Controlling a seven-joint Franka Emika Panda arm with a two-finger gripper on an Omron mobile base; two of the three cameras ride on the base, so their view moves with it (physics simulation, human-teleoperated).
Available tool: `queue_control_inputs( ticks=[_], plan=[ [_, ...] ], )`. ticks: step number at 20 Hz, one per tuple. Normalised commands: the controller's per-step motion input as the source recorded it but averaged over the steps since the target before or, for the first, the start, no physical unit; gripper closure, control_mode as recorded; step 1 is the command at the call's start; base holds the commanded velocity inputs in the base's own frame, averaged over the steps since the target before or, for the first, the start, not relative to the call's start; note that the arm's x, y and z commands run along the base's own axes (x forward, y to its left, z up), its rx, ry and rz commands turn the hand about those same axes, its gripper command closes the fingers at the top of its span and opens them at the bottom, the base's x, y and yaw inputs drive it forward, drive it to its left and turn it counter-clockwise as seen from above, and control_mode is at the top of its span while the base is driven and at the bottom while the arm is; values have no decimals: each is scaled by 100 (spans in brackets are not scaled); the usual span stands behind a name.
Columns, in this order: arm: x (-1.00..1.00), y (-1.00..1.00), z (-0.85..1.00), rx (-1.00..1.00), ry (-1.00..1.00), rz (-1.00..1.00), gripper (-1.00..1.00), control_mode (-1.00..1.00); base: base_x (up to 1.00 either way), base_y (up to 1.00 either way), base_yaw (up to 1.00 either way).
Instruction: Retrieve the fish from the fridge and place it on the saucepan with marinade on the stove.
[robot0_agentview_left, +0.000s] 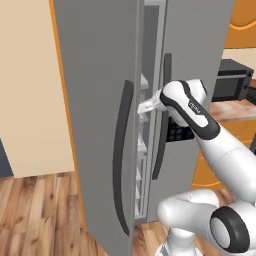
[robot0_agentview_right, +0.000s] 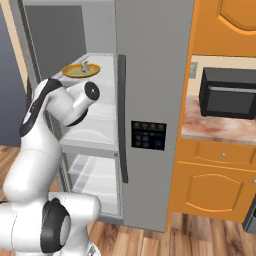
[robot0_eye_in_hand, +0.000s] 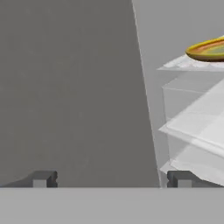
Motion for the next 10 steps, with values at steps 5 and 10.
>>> queue_control_inputs(
  ticks=[5, 10],
  plan=[
    [-97, 92, 0, -3, -12, 15, -100, -100, 0, 0, 0],
    [-53, 100, -33, -4, -10, 11, -100, -100, 0, 0, 0]
  ],
)
